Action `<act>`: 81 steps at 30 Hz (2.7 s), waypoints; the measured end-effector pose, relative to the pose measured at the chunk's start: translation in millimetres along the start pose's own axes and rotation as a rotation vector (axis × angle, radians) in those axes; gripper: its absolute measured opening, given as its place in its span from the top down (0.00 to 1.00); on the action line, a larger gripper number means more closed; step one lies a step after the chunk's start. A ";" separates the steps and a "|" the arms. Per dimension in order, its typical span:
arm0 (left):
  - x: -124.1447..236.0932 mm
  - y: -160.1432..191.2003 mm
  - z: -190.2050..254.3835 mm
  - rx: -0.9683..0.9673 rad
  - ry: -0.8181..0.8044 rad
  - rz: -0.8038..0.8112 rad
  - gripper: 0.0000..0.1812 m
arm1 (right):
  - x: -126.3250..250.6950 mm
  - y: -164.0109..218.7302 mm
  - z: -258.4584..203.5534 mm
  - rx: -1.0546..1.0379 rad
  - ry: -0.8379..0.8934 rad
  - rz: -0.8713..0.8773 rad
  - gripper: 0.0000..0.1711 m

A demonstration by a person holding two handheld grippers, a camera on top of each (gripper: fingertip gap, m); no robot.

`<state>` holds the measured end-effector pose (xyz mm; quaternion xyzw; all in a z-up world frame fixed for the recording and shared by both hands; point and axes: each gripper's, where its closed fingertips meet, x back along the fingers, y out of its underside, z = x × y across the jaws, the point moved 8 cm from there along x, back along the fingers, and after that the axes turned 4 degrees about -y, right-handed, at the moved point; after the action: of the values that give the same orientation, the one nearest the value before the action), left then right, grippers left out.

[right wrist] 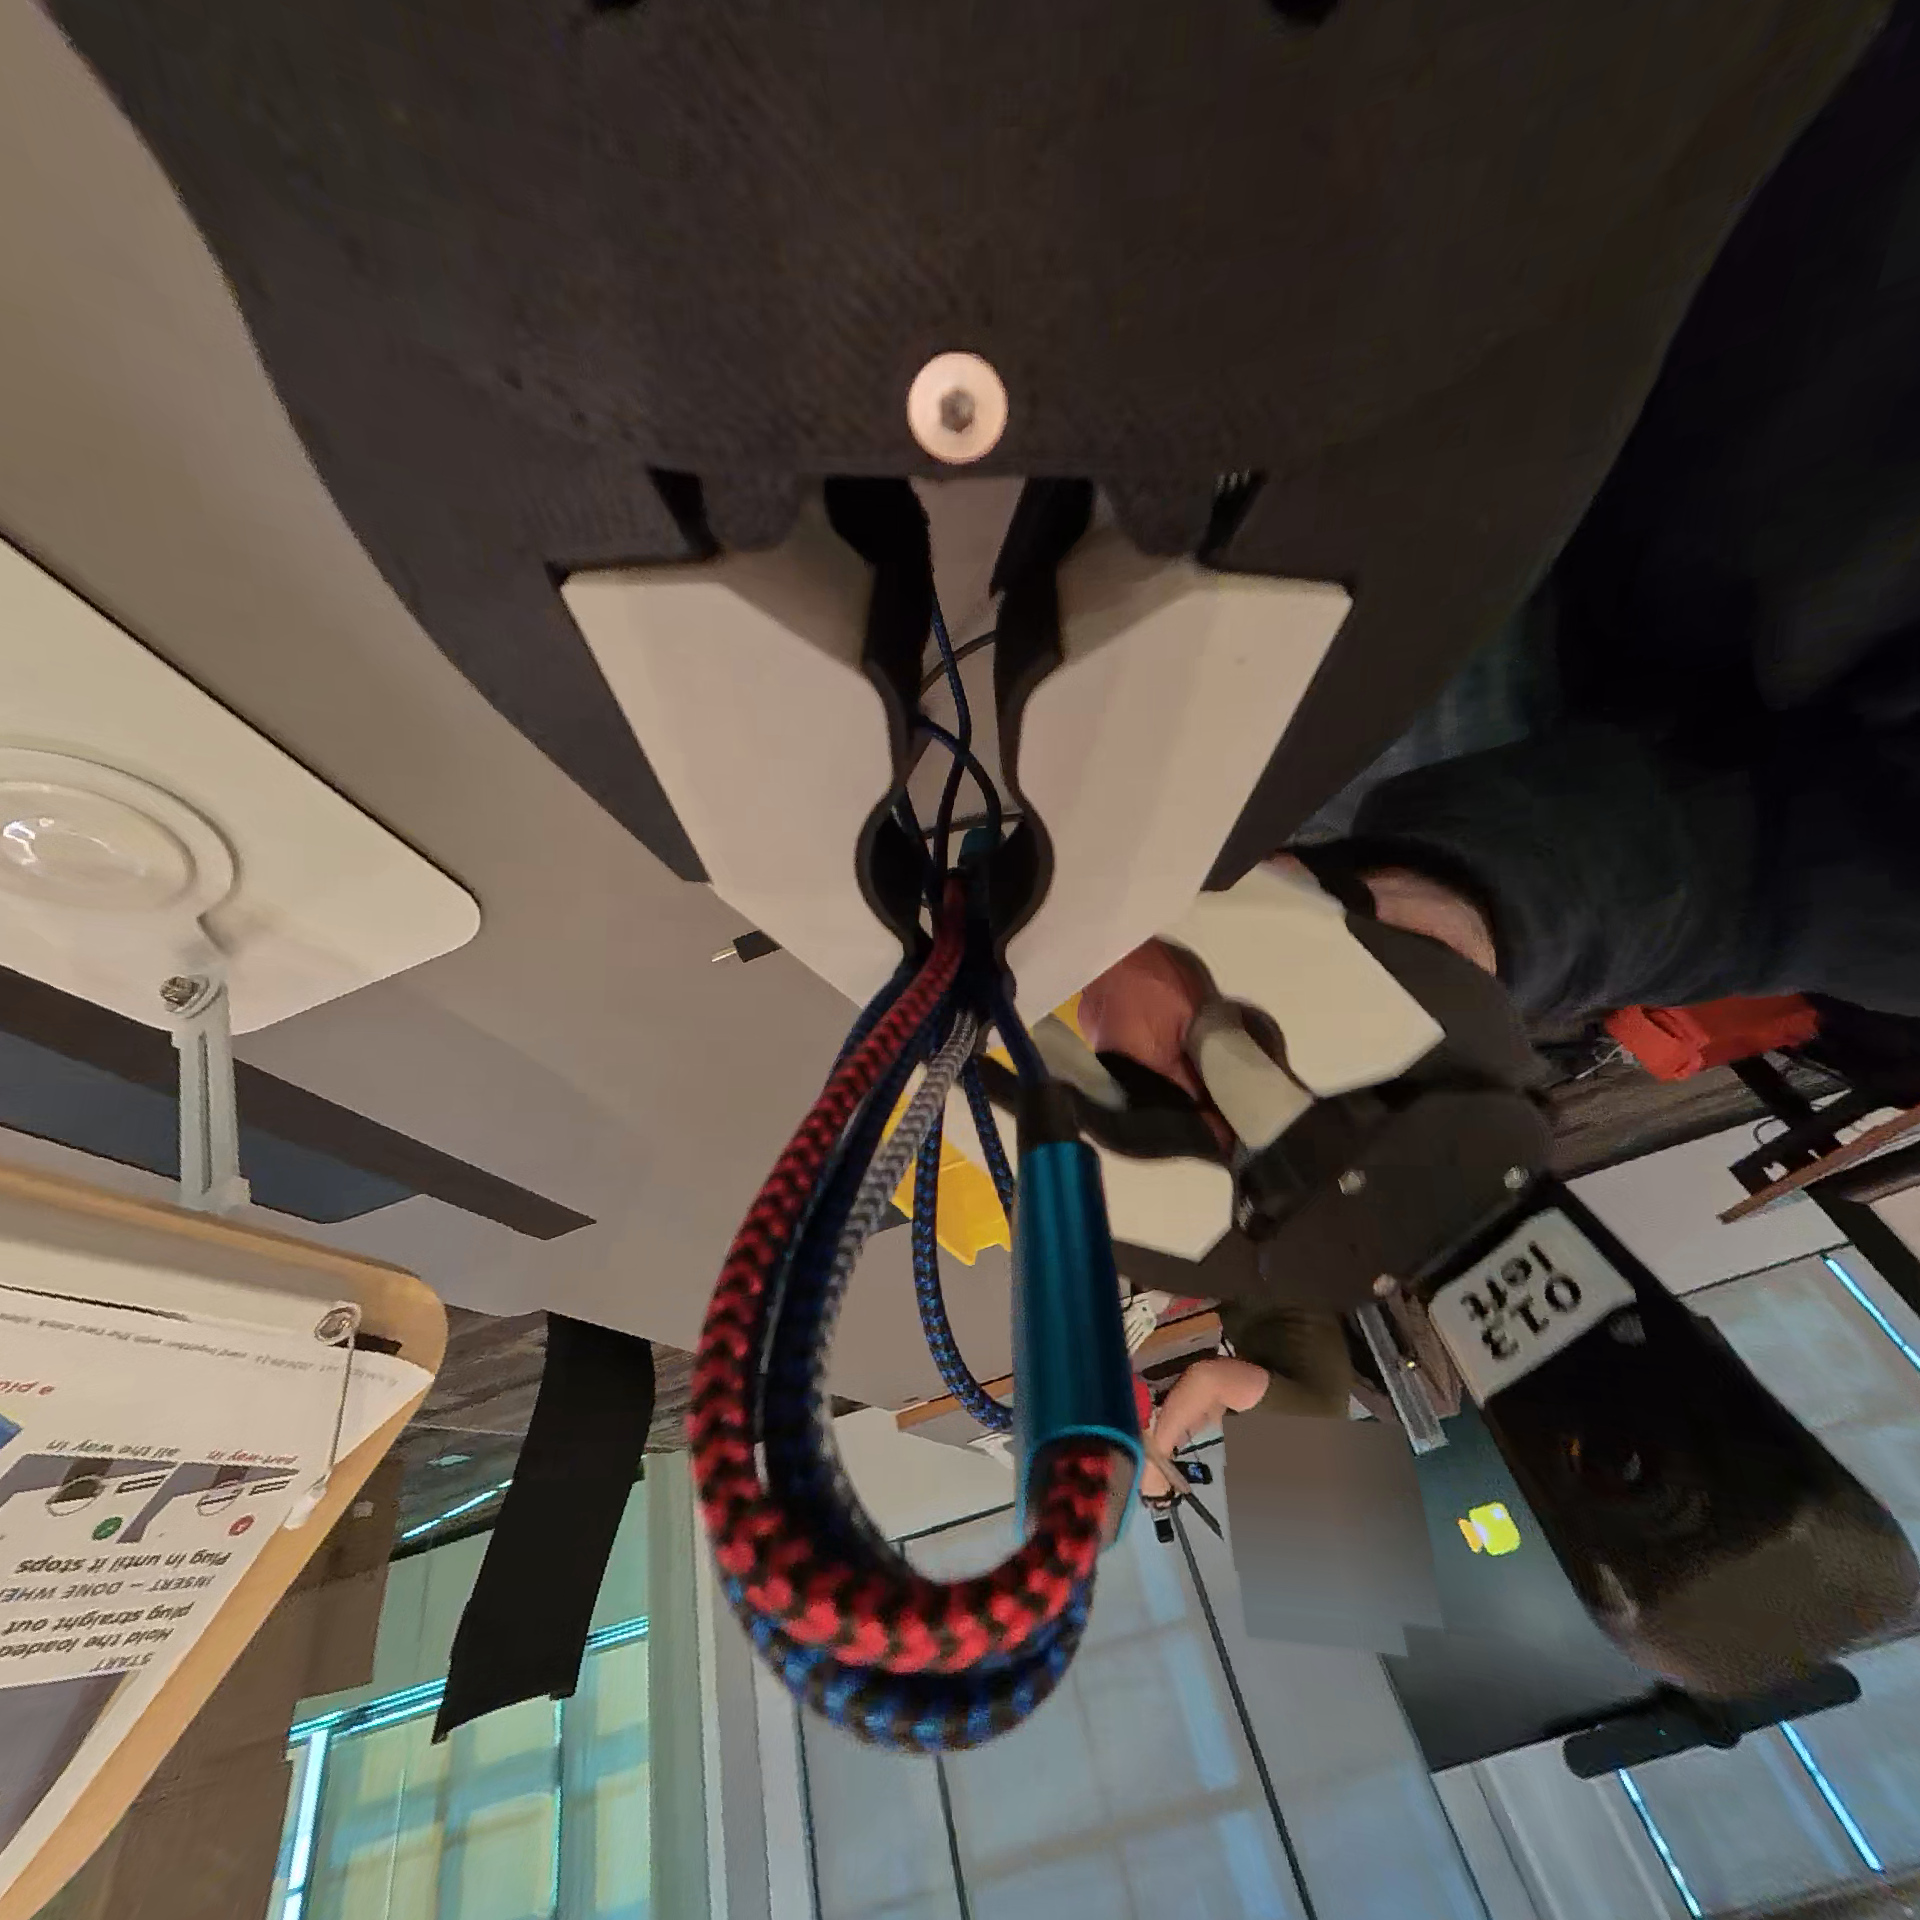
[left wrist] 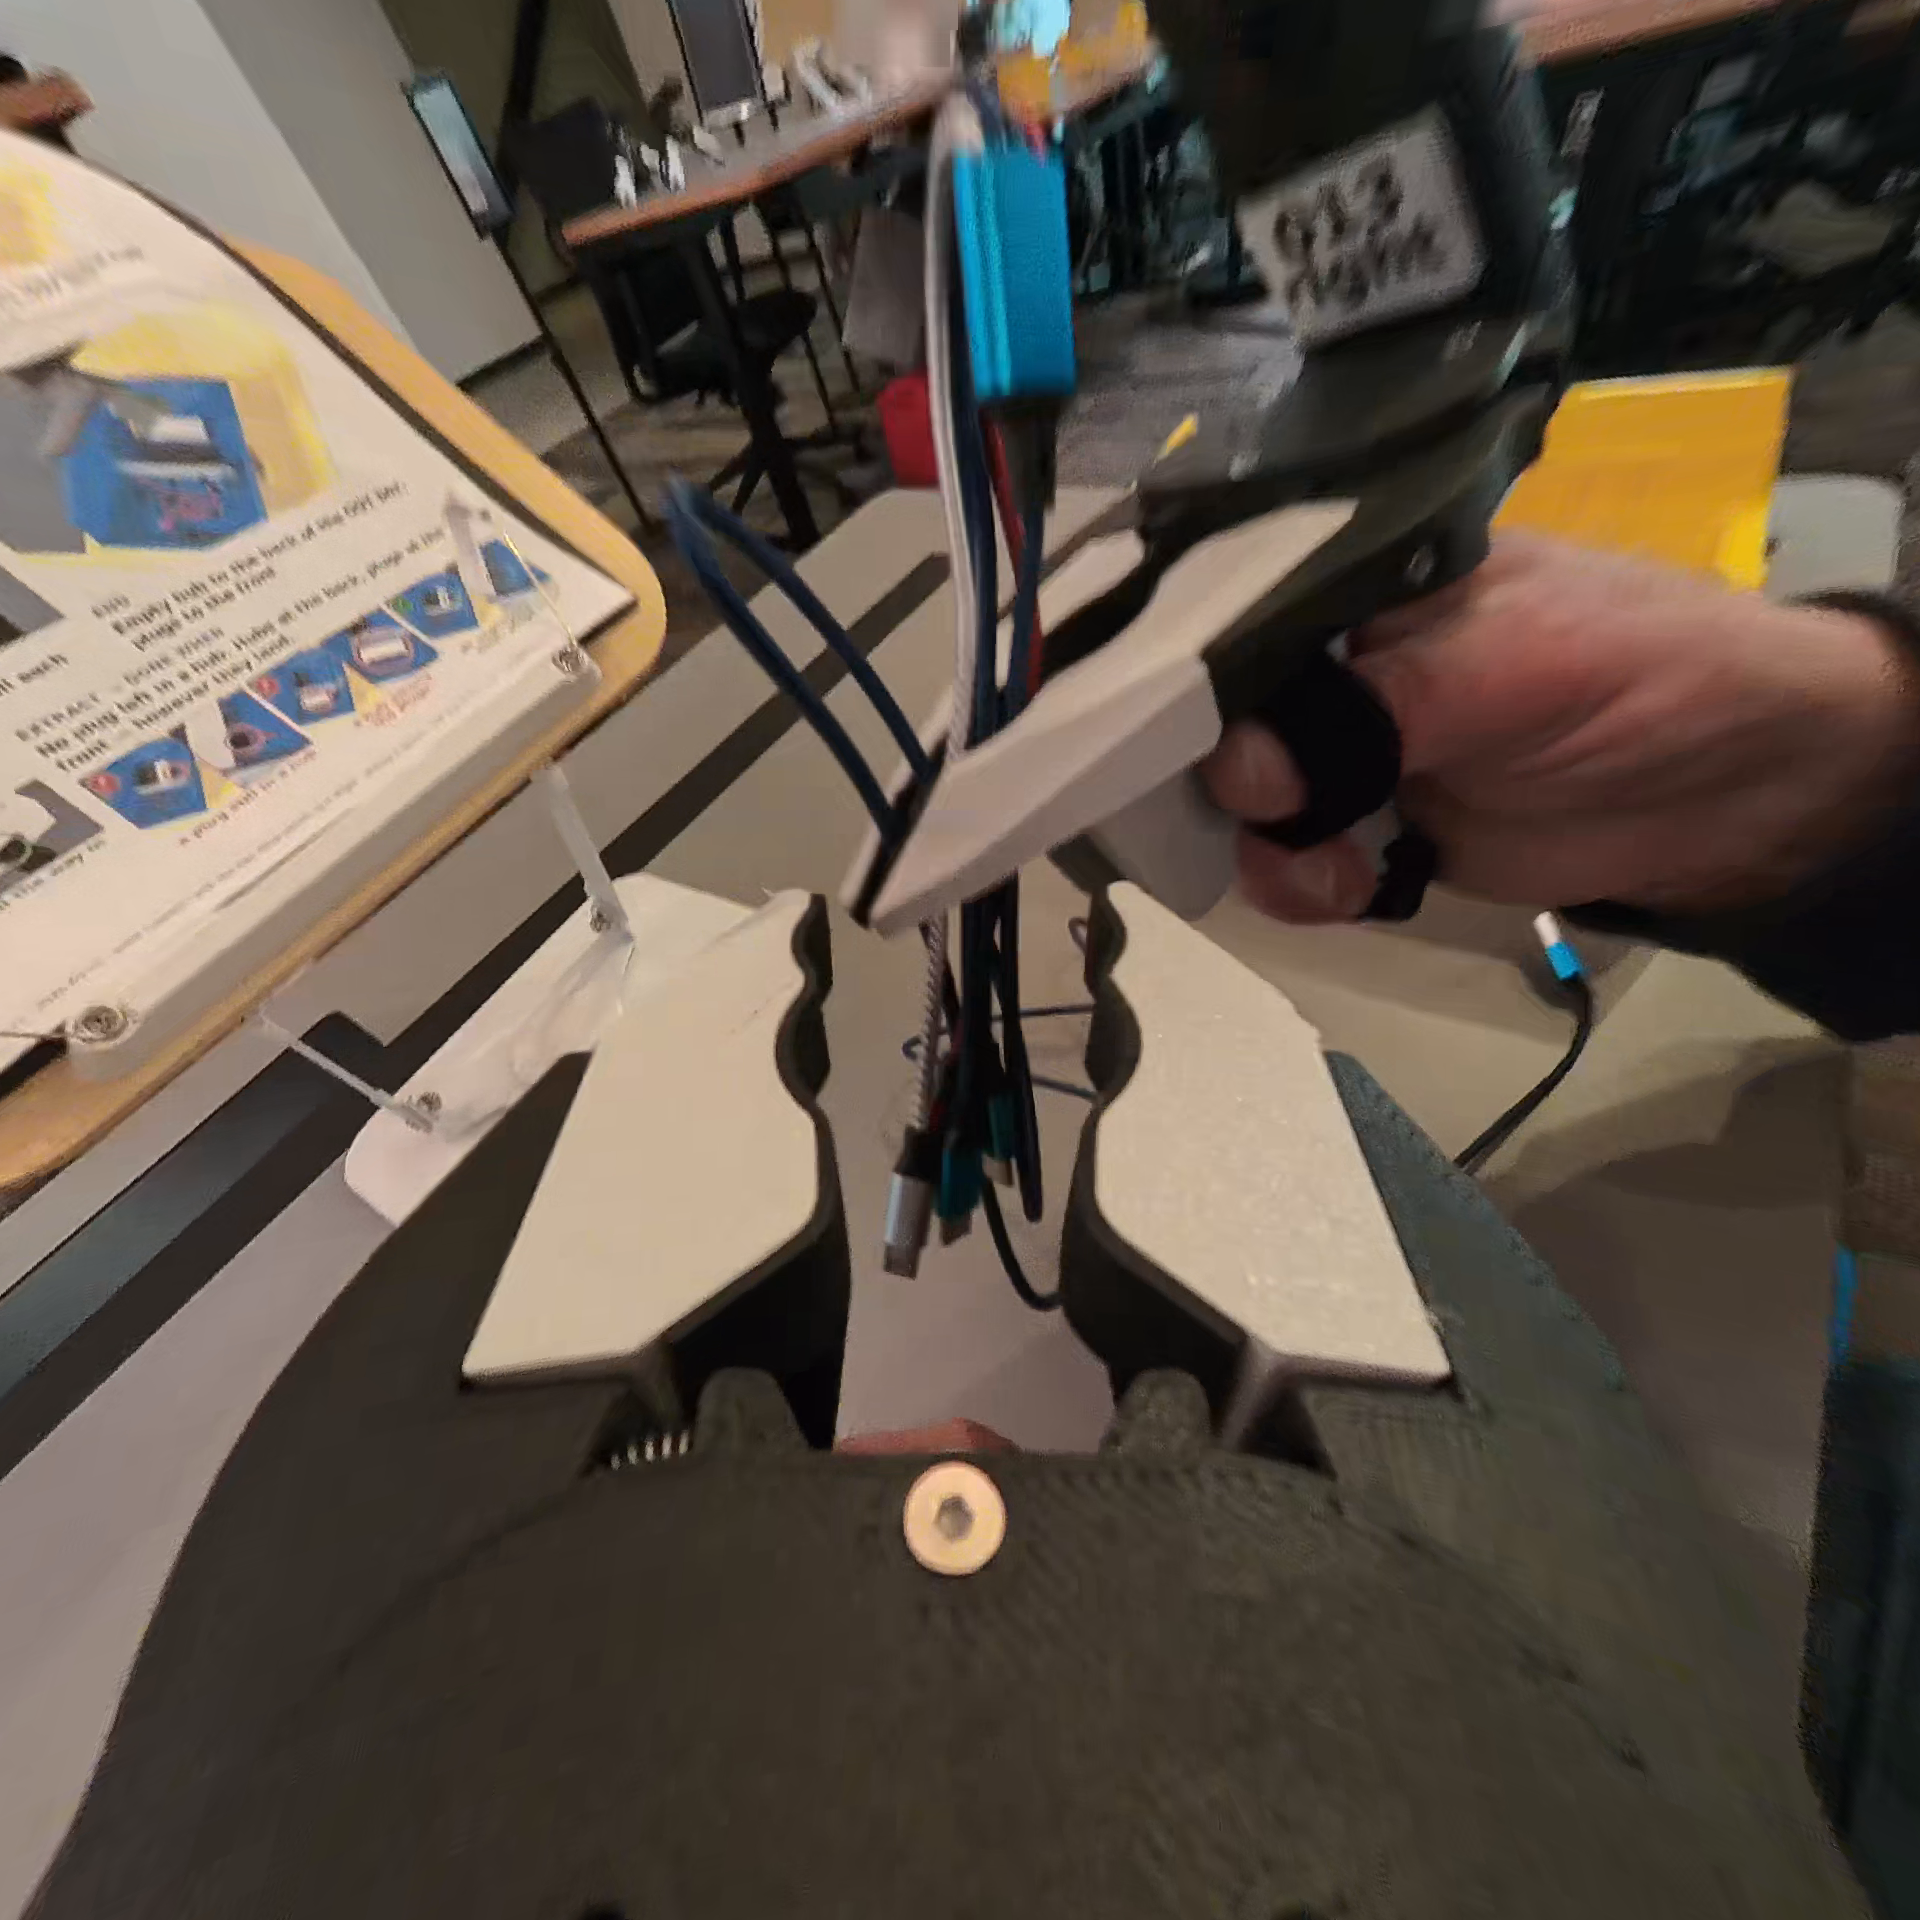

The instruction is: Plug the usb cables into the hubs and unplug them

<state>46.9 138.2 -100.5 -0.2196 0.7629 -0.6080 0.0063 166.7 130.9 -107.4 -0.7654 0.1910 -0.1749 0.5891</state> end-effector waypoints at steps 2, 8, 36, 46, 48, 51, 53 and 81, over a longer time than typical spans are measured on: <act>5.3 -9.2 -4.5 0.026 0.041 0.026 0.75 | -0.9 3.6 0.1 0.018 0.009 -0.037 0.99; 5.3 -21.3 -14.4 0.207 0.226 0.050 0.93 | -12.9 11.7 -8.2 0.139 0.024 -0.206 0.99; 1.7 -37.5 -12.4 0.192 0.437 0.007 0.99 | -25.0 19.0 -22.2 0.130 -0.109 -0.359 0.98; 9.7 -12.2 -0.9 0.056 0.157 -0.081 0.47 | -2.2 -1.2 1.5 -0.069 -0.060 -0.004 0.98; 1.9 -3.8 12.4 -0.088 -0.003 -0.133 0.45 | -3.2 -2.2 3.8 -0.101 -0.041 0.039 0.98; -8.0 2.8 22.3 -0.275 -0.200 -0.135 0.44 | -8.1 -1.1 0.0 -0.125 -0.043 0.037 0.98; -14.7 7.0 24.0 -0.283 -0.226 -0.146 0.49 | -11.2 -0.8 -4.2 -0.142 -0.055 0.024 0.98; -3.0 8.6 0.8 0.147 0.343 -0.007 1.00 | 6.8 -7.4 -4.4 -0.077 -0.232 0.080 0.68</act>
<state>47.0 139.9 -109.5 -0.1143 0.7055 -0.6908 -0.1100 171.1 125.5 -98.8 -0.7942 0.1585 -0.0541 0.5841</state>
